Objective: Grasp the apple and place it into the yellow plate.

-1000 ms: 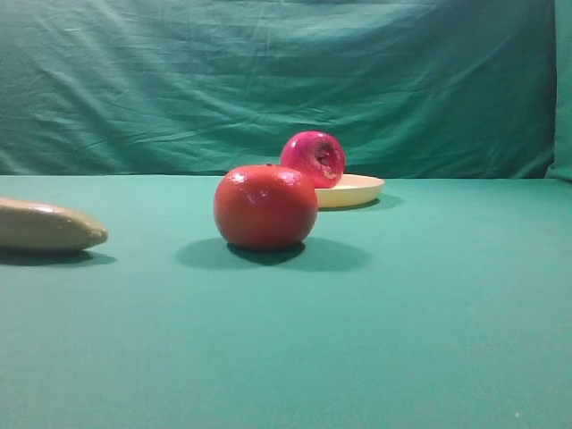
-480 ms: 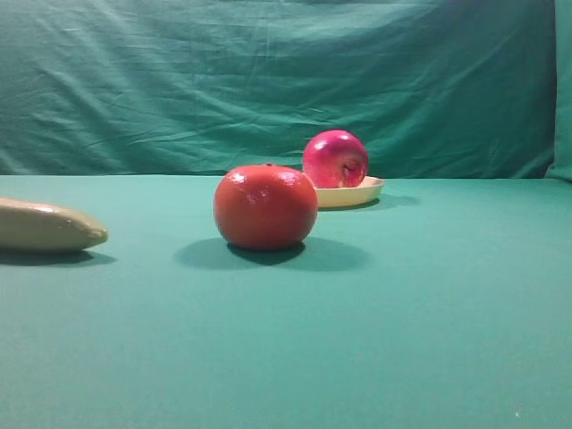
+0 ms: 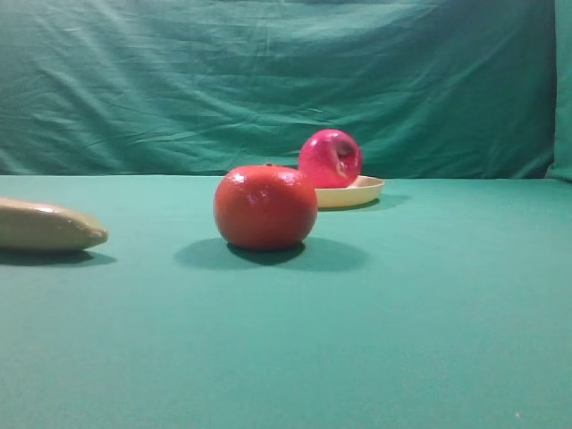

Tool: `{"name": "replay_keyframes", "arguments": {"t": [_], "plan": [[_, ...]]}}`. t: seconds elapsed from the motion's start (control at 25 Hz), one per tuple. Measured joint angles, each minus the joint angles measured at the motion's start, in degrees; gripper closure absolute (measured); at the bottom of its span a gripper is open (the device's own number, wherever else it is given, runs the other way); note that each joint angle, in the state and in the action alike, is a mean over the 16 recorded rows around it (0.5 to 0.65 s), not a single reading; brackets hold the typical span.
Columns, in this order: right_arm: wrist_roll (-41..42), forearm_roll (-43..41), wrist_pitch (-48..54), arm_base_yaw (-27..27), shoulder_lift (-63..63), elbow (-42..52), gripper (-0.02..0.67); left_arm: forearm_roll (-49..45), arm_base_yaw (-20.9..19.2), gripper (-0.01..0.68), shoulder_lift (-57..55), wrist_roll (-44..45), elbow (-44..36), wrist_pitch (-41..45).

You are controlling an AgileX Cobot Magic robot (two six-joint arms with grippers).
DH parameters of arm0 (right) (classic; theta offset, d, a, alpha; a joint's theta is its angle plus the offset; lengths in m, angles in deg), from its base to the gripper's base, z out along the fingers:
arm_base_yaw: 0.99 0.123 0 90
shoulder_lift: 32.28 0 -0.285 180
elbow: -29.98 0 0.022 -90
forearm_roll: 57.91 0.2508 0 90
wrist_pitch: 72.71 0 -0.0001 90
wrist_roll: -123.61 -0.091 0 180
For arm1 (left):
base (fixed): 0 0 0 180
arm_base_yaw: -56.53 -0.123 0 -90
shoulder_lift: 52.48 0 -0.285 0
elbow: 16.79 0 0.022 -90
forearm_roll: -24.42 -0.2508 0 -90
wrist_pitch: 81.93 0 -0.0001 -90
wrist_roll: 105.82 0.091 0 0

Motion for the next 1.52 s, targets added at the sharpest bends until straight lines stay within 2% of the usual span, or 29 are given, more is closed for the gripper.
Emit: {"name": "replay_keyframes", "arguments": {"t": [0.2, 0.44, 0.84, 1.12, 1.52], "plan": [[0.51, -1.46, -3.73, -3.09, 9.68, 10.07, 0.649, 0.00, 0.00, 0.516, 0.00, 0.00, 0.00, 0.00], [0.62, -2.49, -7.59, -4.44, 19.76, 21.78, 0.649, 0.00, 0.00, 0.516, 0.00, 0.00, 0.00, 0.00], [0.65, -2.86, -12.82, -4.59, 27.12, 37.47, 0.649, 0.00, 0.00, 0.516, 0.00, 0.00, 0.00, 0.00], [0.65, -2.78, -16.30, -4.59, 27.39, 42.73, 0.649, 0.00, 0.00, 0.516, 0.00, 0.00, 0.00, 0.00], [0.65, -2.69, -17.99, -4.59, 27.39, 43.91, 0.649, 0.00, 0.00, 0.516, 0.00, 0.00, 0.00, 0.00]]}}
